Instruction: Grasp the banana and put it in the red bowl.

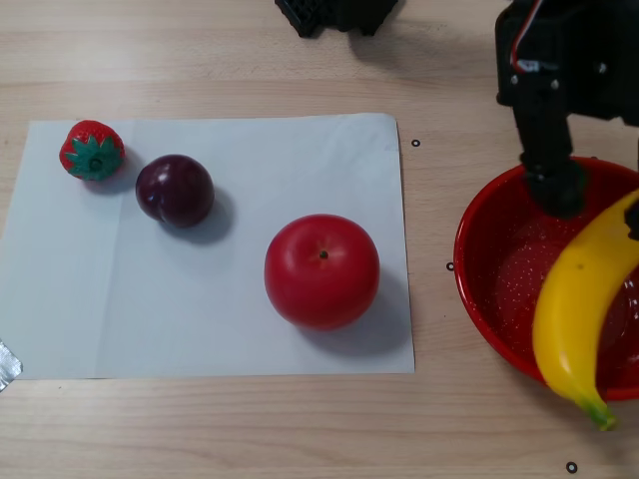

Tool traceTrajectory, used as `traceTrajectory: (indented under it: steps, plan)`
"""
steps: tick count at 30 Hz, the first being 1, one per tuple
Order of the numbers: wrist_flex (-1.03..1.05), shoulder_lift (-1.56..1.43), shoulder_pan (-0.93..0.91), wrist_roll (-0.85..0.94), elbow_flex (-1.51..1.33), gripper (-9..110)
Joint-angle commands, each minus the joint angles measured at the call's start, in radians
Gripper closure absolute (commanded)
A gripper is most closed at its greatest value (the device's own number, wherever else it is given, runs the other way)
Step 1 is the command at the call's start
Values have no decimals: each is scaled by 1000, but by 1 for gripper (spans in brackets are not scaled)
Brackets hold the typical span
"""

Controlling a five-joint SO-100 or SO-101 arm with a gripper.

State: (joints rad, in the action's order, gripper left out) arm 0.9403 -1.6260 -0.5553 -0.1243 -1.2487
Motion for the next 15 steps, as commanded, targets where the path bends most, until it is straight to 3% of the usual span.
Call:
traceTrajectory:
  steps: [1,4,15]
  plan:
    - [23,-121,26,5,130,95]
    - [43,-155,51,8,133,101]
    - [152,-318,181,37,54,101]
